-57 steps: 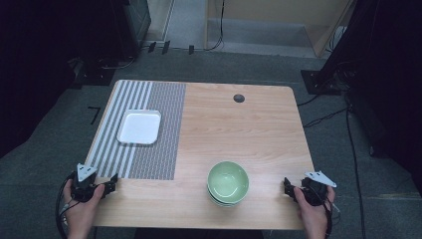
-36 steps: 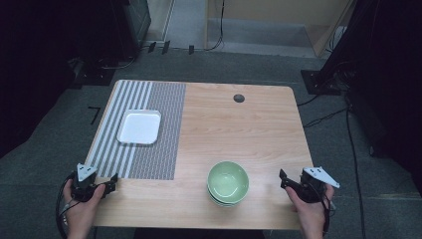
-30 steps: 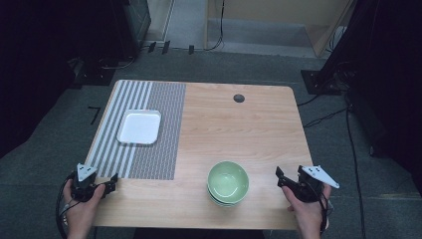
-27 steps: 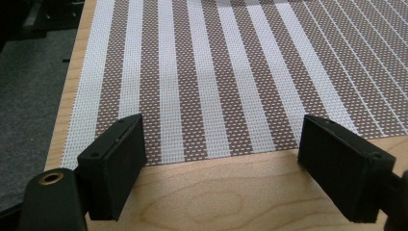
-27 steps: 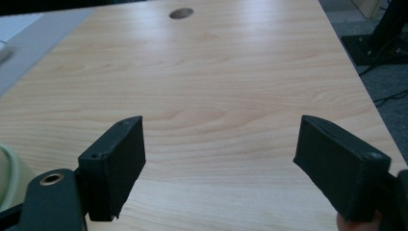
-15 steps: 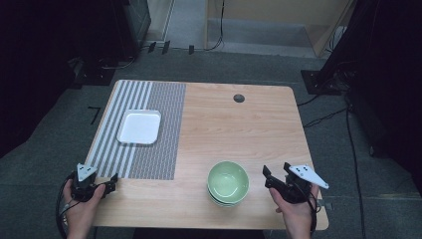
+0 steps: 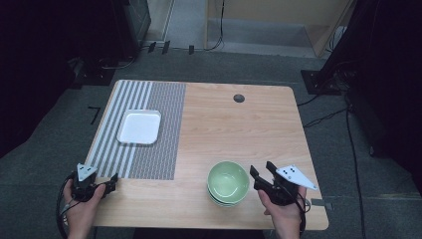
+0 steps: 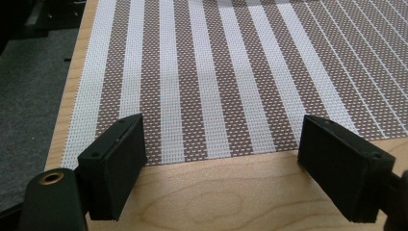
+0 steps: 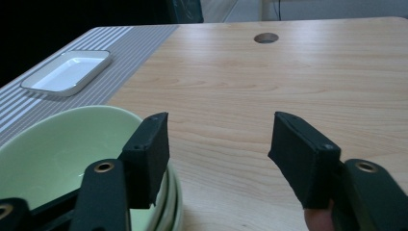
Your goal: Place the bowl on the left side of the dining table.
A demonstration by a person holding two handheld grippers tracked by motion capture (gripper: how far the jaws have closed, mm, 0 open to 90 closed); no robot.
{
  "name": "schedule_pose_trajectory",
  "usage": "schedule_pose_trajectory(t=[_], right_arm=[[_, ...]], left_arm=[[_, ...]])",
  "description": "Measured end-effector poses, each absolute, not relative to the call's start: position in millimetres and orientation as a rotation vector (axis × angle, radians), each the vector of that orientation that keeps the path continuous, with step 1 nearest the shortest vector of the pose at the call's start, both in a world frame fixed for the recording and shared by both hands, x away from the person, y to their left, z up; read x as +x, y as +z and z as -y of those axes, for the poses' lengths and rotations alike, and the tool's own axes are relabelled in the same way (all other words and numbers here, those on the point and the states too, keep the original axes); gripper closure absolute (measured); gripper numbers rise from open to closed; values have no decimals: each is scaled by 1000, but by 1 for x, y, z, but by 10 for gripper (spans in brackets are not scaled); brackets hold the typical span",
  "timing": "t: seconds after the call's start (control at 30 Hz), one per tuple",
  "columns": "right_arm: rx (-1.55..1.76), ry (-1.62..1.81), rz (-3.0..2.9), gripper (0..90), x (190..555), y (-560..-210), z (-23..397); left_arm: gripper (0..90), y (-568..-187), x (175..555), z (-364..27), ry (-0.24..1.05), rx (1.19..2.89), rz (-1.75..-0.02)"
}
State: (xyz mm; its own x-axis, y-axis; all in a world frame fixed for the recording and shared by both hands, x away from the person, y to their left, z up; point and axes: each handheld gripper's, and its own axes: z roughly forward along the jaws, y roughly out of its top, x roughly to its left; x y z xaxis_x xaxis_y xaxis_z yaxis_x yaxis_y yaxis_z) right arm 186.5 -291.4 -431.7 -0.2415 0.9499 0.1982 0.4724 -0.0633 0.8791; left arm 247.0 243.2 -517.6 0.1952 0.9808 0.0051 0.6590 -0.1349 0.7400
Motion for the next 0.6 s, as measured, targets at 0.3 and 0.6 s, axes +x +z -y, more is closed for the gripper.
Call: schedule_pose_trajectory(t=[0.3, 0.6], right_arm=[[1520, 1360, -1753, 580, 187, -430, 290], [1504, 1406, -1815, 663, 187, -433, 283]], left_arm=[[169, -515, 245, -244, 707, 1810, -1579], [169, -495, 242, -231, 664, 1747, -1521]])
